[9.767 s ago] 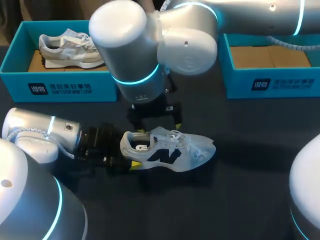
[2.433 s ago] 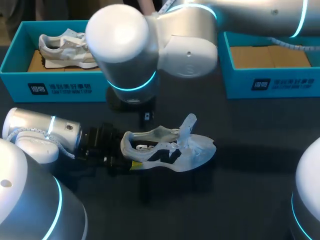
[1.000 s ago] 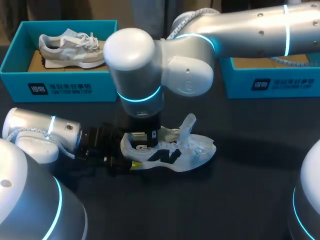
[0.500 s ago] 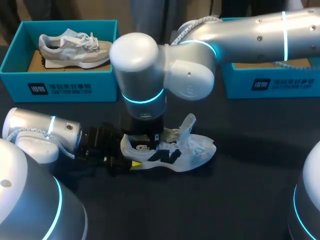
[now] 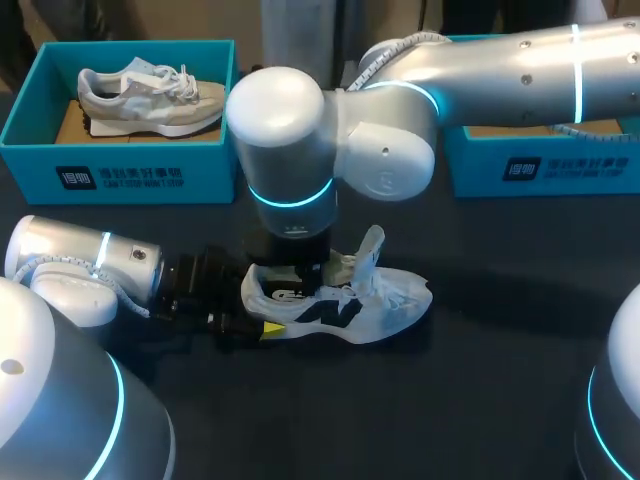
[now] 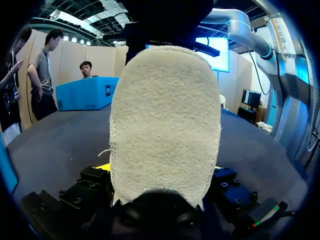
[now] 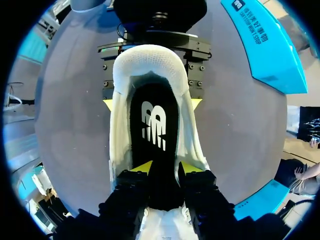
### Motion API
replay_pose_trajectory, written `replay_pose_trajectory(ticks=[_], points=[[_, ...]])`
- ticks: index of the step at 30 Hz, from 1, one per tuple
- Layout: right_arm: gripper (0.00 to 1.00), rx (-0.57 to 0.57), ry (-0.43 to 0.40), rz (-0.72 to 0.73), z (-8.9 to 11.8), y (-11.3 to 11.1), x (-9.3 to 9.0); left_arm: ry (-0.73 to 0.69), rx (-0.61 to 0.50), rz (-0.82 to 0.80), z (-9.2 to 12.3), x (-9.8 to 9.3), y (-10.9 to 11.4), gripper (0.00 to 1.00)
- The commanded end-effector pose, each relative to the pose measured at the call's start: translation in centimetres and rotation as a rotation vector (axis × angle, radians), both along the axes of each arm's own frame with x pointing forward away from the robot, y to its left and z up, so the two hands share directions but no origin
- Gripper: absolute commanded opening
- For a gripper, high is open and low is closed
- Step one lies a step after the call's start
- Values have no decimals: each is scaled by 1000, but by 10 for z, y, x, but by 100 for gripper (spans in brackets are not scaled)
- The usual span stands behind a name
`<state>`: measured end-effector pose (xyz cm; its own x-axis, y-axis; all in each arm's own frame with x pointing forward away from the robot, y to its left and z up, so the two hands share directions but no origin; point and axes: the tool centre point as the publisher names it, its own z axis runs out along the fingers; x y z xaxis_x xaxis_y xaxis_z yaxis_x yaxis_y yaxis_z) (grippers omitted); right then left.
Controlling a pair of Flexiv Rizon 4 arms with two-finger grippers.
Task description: Take the shoe out of the shoebox, open the shoe tongue, remove and reinsert the insole, then place the shoe into the shoebox
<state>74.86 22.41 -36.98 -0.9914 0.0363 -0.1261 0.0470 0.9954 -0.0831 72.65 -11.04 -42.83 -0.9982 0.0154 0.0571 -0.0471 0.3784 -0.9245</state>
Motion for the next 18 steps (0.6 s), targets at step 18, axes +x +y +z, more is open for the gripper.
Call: replay_pose_trajectory(ticks=[18], points=[[35, 46, 79, 22, -38, 13, -1, 1, 4, -1, -5, 0, -4, 0]])
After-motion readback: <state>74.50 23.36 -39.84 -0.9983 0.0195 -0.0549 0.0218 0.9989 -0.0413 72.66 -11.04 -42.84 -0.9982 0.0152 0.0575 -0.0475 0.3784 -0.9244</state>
